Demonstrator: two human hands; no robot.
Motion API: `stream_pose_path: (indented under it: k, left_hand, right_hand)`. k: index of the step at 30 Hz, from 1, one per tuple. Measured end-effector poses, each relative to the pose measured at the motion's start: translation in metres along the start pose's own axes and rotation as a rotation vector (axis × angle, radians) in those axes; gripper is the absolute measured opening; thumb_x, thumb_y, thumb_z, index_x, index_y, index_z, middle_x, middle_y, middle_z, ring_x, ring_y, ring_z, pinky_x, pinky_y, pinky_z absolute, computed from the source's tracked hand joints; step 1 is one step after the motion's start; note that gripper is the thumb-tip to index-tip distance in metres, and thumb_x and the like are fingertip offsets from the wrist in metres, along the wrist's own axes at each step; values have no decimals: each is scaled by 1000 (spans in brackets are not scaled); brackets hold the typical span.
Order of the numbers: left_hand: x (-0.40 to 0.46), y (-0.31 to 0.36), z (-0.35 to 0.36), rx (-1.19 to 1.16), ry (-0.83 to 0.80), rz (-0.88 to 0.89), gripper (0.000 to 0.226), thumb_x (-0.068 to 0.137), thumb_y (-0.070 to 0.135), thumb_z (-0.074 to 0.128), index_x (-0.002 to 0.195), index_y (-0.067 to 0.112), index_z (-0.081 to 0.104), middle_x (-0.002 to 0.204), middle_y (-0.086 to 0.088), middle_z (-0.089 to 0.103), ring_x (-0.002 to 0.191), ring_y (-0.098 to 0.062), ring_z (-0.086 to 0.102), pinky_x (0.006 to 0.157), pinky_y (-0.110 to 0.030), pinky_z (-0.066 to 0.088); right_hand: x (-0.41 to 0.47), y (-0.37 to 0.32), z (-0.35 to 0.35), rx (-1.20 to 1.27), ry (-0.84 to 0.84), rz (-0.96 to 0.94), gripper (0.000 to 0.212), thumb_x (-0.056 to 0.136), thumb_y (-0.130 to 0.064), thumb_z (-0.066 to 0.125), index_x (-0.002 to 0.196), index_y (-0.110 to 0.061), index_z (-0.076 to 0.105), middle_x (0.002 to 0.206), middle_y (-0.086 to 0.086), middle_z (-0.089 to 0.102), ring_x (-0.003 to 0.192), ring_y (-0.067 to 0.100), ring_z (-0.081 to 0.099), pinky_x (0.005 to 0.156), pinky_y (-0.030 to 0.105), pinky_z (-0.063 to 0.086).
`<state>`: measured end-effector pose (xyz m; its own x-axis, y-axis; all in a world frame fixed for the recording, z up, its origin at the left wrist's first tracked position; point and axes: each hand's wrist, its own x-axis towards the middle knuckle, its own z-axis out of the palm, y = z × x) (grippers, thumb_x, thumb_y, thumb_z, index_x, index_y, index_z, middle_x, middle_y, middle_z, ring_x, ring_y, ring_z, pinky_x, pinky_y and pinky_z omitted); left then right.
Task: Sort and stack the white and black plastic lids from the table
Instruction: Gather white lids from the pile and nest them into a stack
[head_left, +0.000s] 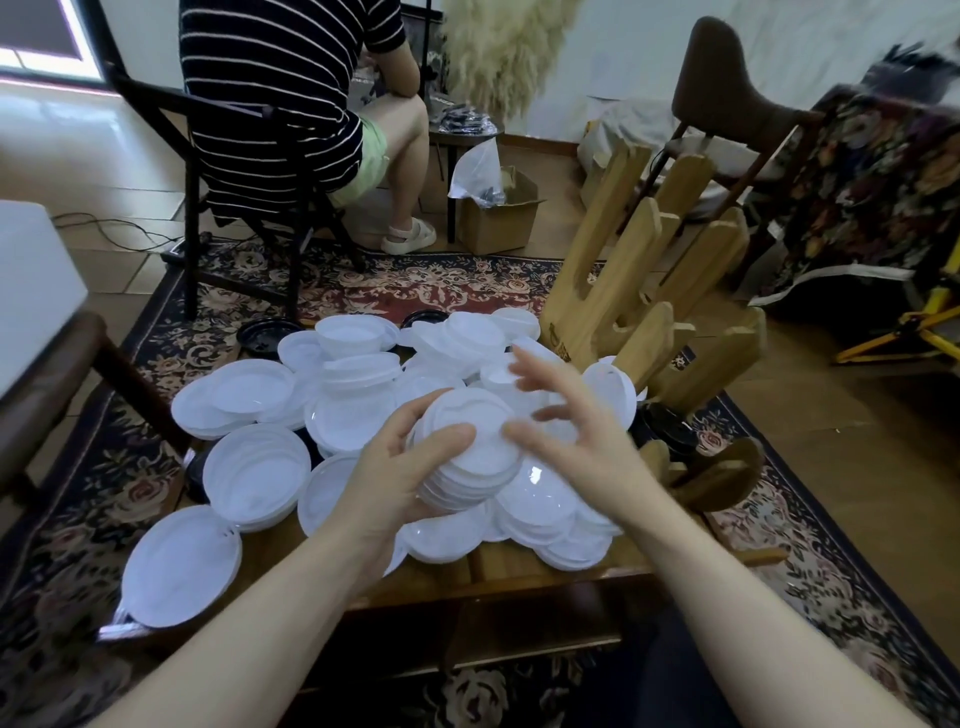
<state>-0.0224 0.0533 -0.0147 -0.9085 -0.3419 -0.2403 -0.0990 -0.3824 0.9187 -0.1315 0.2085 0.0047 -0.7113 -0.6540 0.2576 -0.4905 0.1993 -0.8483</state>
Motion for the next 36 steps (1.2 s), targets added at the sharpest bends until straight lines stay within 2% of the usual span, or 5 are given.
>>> stream_pose_path:
  k: [7,15,24,28,36]
  left_hand:
    - [4,3,-10,3,20,-21,52,65,41,77,117,37,67,118,7,71,107,-14,68,75,-37,61]
    - [2,2,-10,7,22,-40,53,63,45,72,115,39,67,116,9,72,108,-14,68,78,-39,60]
    - [1,5,-9,3,23,-42,55,63,45,74,117,37,67,117,8,72,105,-12,69,70,-33,61]
    - [1,7,-7,6,31,-39,58,61,47,75,118,38,67,117,10,72,102,-8,70,73,-33,61]
    - [-1,5,-5,13,26,-33,79,52,57,77,128,37,63,123,10,70,110,-11,68,75,-35,61]
  right_hand:
    - [3,37,-37,-534,53,455,50,96,-22,60,142,-13,46,125,4,56,114,19,55,89,27,43]
    - [7,48,-33,-738,83,437,25,95,-14,53,71,-11,55,64,3,55,61,23,54,57,34,44]
    - [5,20,-35,145,451,368,8,98,-11,57,92,-8,61,90,7,69,85,19,68,72,29,58]
    - [2,-1,-37,886,186,436,16,90,-16,53,102,-6,57,92,7,73,85,18,72,65,28,60]
    - [3,-5,-16,949,-33,549,28,85,-15,60,111,-5,61,84,6,70,71,14,69,56,23,57]
